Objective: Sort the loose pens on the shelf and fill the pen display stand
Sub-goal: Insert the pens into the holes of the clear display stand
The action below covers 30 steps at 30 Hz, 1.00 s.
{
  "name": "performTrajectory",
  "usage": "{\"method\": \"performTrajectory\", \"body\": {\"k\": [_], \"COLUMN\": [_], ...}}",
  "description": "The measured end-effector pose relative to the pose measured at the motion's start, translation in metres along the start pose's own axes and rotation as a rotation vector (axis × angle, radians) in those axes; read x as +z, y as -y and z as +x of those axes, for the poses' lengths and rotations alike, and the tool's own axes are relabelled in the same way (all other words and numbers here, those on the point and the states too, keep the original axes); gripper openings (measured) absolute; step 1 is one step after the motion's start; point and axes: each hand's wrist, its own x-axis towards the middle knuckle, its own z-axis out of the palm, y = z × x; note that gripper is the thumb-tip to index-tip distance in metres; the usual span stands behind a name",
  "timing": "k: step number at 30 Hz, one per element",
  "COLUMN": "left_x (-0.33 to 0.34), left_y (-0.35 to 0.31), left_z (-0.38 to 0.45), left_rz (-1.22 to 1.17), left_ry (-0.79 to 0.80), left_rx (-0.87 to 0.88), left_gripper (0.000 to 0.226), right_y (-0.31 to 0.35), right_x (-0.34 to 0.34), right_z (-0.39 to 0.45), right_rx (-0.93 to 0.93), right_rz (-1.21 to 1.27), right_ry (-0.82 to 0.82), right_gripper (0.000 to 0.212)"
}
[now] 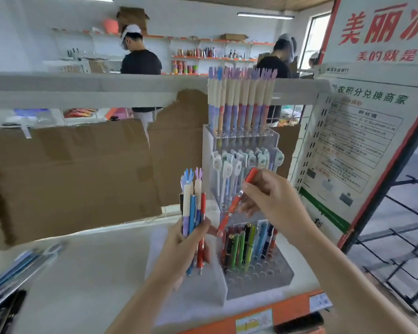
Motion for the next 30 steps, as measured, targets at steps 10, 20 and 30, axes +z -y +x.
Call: {"method": "performTrajectory", "body": {"k": [10, 20, 30], "left_x": [0.01, 0.012, 0.024], "left_y": [0.042, 0.04, 0.024], "left_z": [-0.023, -0.029, -0.028], "left_rz": [-0.108, -0.068, -0.053], "left_ry": [-0.056, 0.023, 0.115], "left_rx": [-0.047, -0.041, 0.026], "left_gripper": [0.019, 0.025, 0.025], "right_y": [-0.078, -0.101, -0.107], "right_x": [-0.008, -0.007, -0.005], "right_z": [-0.05, -0.041, -0.047], "right_rx": [-0.083, -0.015, 0.046], "right_rz": [-0.475, -0.463, -0.528], "right_ry": [-0.183, -0.248, -0.151], "right_gripper": [0.011, 0.008, 0.012]}}
